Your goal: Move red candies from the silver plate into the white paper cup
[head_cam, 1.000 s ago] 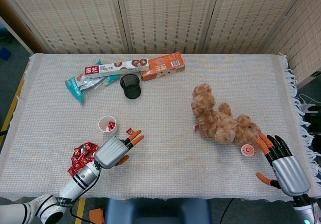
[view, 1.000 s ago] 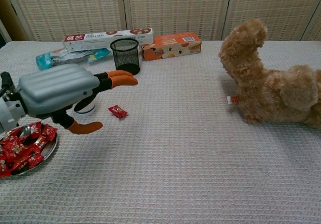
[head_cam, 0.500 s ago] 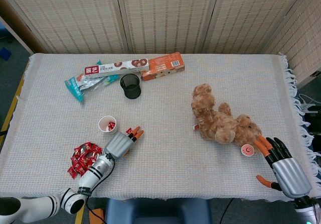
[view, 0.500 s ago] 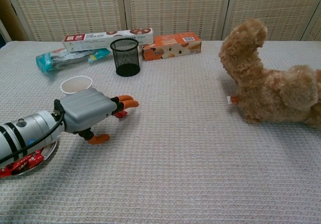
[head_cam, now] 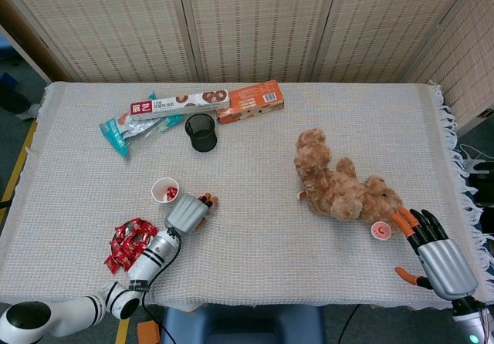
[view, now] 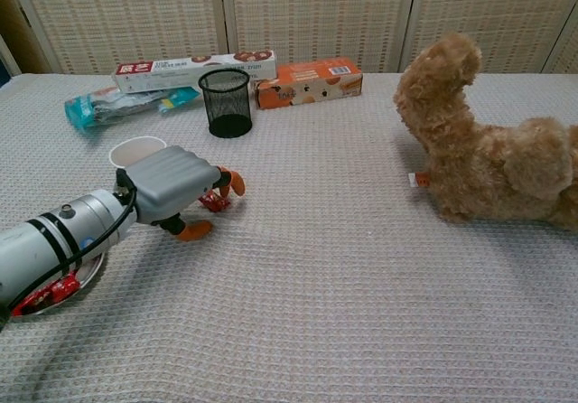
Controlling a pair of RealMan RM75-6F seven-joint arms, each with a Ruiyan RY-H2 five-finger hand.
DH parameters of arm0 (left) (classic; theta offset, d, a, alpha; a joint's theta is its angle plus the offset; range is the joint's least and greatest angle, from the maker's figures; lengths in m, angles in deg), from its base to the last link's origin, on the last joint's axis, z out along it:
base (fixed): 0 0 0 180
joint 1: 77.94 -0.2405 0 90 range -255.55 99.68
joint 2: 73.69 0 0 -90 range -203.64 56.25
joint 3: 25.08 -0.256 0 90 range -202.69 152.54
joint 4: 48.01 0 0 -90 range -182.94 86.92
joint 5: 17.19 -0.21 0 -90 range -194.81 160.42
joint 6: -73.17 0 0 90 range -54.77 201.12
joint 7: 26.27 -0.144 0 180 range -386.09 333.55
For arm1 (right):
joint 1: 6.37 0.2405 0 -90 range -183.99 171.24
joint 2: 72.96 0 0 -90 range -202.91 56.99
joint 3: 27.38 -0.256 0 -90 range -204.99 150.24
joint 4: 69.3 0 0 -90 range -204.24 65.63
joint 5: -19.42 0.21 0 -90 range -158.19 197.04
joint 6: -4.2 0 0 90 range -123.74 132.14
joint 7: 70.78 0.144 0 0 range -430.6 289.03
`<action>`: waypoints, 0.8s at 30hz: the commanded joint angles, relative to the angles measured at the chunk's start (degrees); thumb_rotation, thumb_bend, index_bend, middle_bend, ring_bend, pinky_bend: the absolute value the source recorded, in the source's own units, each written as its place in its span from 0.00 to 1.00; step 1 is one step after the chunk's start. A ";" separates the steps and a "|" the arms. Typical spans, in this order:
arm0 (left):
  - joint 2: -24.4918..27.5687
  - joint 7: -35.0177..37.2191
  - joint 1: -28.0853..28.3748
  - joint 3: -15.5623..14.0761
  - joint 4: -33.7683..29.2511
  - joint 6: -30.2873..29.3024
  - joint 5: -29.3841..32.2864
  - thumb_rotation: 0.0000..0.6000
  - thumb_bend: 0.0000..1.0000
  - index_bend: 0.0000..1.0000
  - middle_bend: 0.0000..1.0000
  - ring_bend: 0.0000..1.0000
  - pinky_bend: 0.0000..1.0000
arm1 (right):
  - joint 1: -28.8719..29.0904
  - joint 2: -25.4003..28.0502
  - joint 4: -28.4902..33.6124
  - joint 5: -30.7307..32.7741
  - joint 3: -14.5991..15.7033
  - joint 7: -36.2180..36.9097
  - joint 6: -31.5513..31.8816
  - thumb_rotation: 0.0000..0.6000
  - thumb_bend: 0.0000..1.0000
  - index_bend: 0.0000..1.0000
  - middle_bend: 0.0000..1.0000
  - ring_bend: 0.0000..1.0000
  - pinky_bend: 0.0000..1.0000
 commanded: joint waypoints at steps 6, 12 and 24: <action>7.97 -4.02 -0.70 -0.04 -13.69 0.75 1.73 1.00 0.41 0.24 0.27 0.90 1.00 | 0.32 -0.33 0.20 0.65 -0.20 -0.73 -0.88 1.00 0.06 0.00 0.00 0.00 0.00; 7.89 -4.27 -0.07 1.96 -14.06 1.32 4.52 1.00 0.41 0.24 0.27 0.90 1.00 | 0.13 -0.30 0.37 0.17 0.01 -0.93 -0.46 1.00 0.06 0.00 0.00 0.00 0.00; 3.52 -3.05 1.92 1.93 -5.66 3.88 6.00 1.00 0.40 0.24 0.26 0.90 1.00 | -0.09 -0.18 0.25 0.72 -0.22 -0.68 -0.12 1.00 0.06 0.00 0.00 0.00 0.00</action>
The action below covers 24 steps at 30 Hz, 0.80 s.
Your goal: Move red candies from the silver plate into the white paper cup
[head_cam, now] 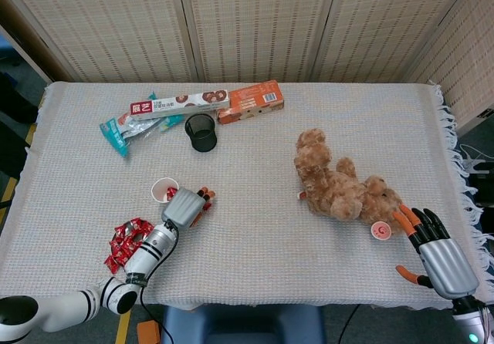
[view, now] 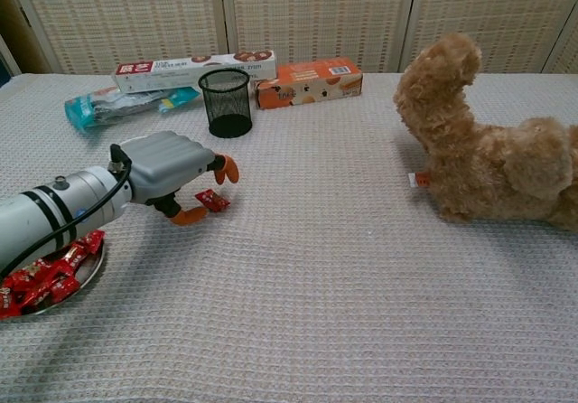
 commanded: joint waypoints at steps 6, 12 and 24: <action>-1.92 -0.78 0.48 -0.83 2.41 -0.82 -0.95 1.00 0.40 0.30 0.33 0.90 1.00 | 0.07 0.04 0.05 -0.05 0.05 -0.02 -0.16 1.00 0.06 0.00 0.00 0.00 0.00; -2.89 -1.42 0.39 -1.10 4.52 -1.67 -1.28 1.00 0.40 0.41 0.42 0.90 1.00 | 0.02 0.15 0.02 -0.05 0.06 0.04 -0.07 1.00 0.06 0.00 0.00 0.00 0.00; -2.20 -2.95 -0.16 -1.22 3.56 -2.64 -0.93 1.00 0.40 0.48 0.50 0.91 1.00 | 0.10 0.06 0.06 0.14 -0.05 -0.13 -0.27 1.00 0.06 0.00 0.00 0.00 0.00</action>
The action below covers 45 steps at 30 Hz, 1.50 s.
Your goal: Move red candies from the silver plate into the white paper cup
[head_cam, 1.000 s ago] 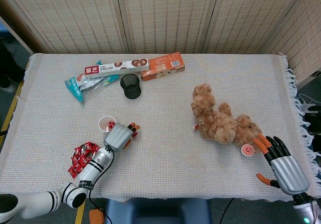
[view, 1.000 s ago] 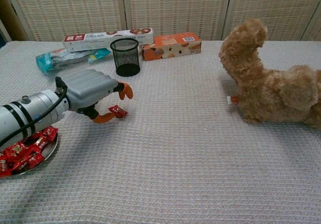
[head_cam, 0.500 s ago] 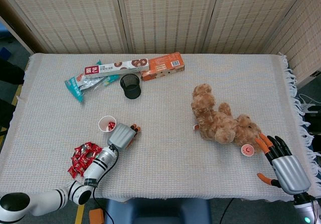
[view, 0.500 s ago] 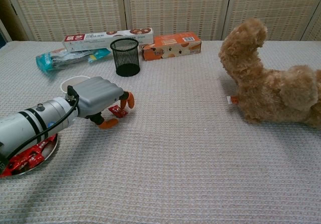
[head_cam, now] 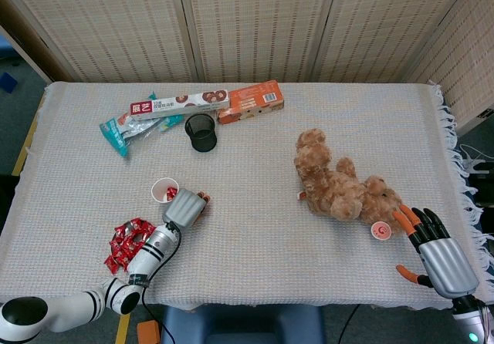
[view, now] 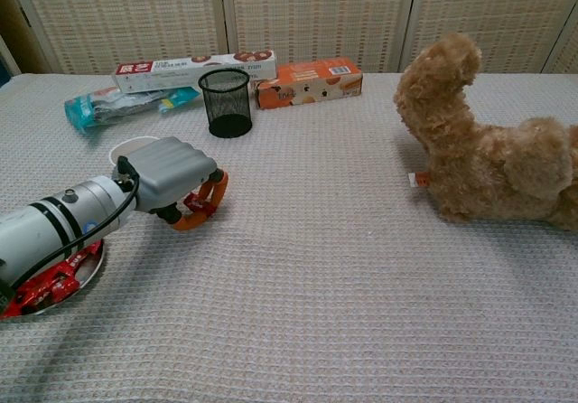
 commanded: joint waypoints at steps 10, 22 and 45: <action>4.43 0.64 -1.29 0.12 -9.51 -4.88 -2.97 1.00 0.40 0.48 0.51 0.91 1.00 | 0.11 0.02 -0.03 -0.21 0.11 0.16 -0.18 1.00 0.06 0.00 0.00 0.00 0.00; 12.35 2.27 -1.23 6.06 -16.08 -7.05 0.45 1.00 0.40 0.48 0.50 0.91 1.00 | 0.19 -0.06 -0.02 0.13 0.01 -0.06 -0.45 1.00 0.06 0.00 0.00 0.00 0.00; 19.05 4.23 -3.87 1.64 -20.77 -7.35 -0.14 1.00 0.40 0.16 0.21 0.91 1.00 | 0.37 -0.56 0.23 0.87 -0.21 -1.29 -1.14 1.00 0.06 0.00 0.00 0.00 0.00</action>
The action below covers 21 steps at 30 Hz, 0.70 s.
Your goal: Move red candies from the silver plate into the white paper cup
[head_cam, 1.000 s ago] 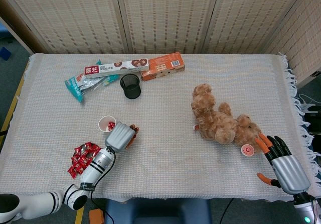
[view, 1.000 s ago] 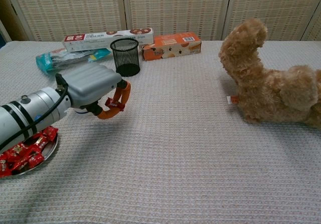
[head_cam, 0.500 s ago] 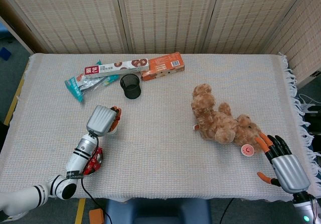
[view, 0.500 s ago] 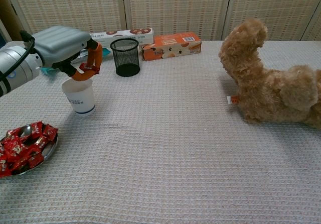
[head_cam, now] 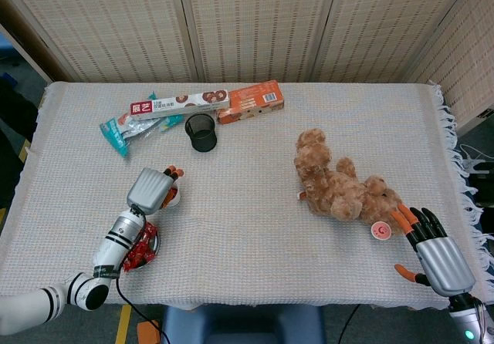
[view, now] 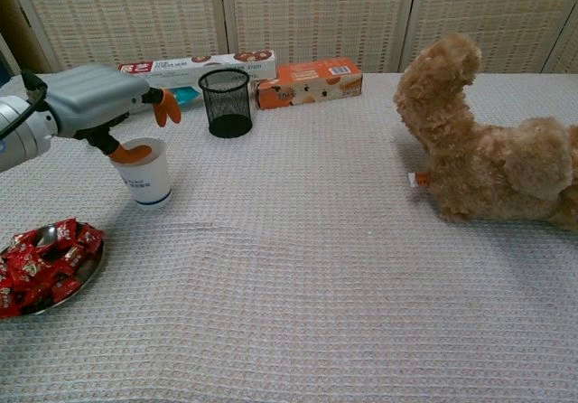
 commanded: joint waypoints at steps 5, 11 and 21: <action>7.56 9.04 -6.39 -7.04 -10.83 -9.24 -12.55 1.00 0.40 0.02 0.10 0.90 1.00 | -0.08 0.10 -0.21 -0.29 -0.05 0.66 0.57 1.00 0.06 0.00 0.00 0.00 0.00; 13.86 13.58 -12.67 -14.92 -14.07 -13.59 -18.86 1.00 0.37 0.00 0.02 0.87 1.00 | -0.57 0.07 -0.43 -1.25 0.01 0.99 2.11 1.00 0.06 0.00 0.00 0.00 0.00; 17.23 20.02 -19.62 -20.76 -9.61 -14.73 -19.57 1.00 0.36 0.00 0.01 0.86 1.00 | -0.12 -0.37 -0.39 -1.64 0.34 0.08 0.97 1.00 0.06 0.00 0.00 0.00 0.00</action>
